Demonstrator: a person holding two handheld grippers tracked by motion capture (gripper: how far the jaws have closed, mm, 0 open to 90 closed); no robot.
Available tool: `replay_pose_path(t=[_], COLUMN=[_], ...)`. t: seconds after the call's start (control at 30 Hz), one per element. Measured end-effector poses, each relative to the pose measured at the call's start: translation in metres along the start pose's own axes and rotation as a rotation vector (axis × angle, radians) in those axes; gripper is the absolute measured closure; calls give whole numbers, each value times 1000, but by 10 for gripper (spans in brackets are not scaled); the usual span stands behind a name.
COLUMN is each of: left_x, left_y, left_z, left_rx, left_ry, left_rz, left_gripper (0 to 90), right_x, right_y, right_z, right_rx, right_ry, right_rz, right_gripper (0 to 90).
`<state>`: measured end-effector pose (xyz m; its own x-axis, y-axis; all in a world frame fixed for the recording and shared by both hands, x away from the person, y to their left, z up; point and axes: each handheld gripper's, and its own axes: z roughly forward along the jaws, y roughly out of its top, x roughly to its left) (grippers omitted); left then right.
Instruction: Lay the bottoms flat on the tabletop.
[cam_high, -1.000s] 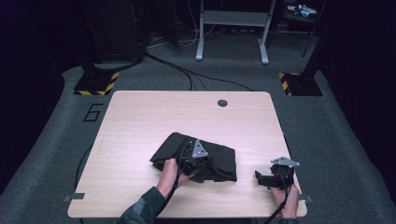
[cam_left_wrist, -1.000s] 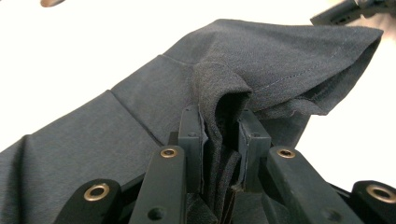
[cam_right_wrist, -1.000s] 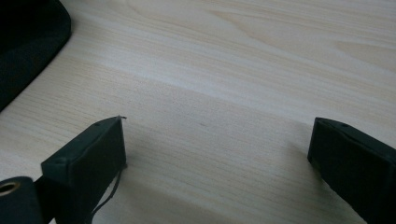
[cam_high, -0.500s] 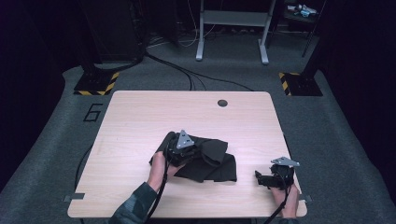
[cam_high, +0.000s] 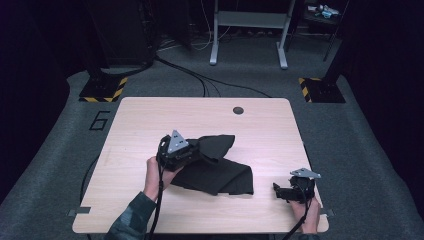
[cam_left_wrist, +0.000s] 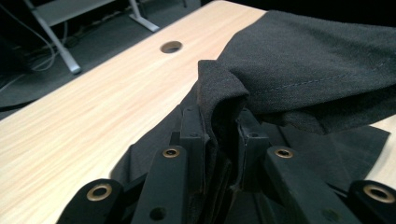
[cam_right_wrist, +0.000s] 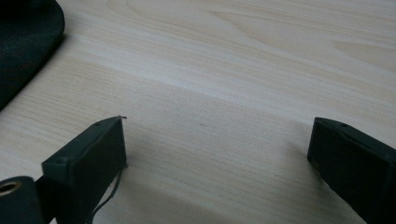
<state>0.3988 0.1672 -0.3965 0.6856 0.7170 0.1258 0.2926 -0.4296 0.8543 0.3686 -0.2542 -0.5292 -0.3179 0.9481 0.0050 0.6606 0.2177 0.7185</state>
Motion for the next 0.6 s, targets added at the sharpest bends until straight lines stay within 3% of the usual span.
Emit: replay_pose_path(t=[0.4,0.47,0.6], left_x=[32,38,49], left_y=[-9,-11,-18], left_z=[-32,-38,-49], left_rx=[-63,-64,-68], left_ry=[99,114,153], left_rz=[-72,-83,-103], left_gripper=[772,773,776], right_x=[0,-1,0], right_y=[0,0,0], right_z=[0,0,0], right_rx=[-1,3,0], right_ry=[-1,-1,-3], right_rz=[6,-11,-1], right_gripper=[38,38,38])
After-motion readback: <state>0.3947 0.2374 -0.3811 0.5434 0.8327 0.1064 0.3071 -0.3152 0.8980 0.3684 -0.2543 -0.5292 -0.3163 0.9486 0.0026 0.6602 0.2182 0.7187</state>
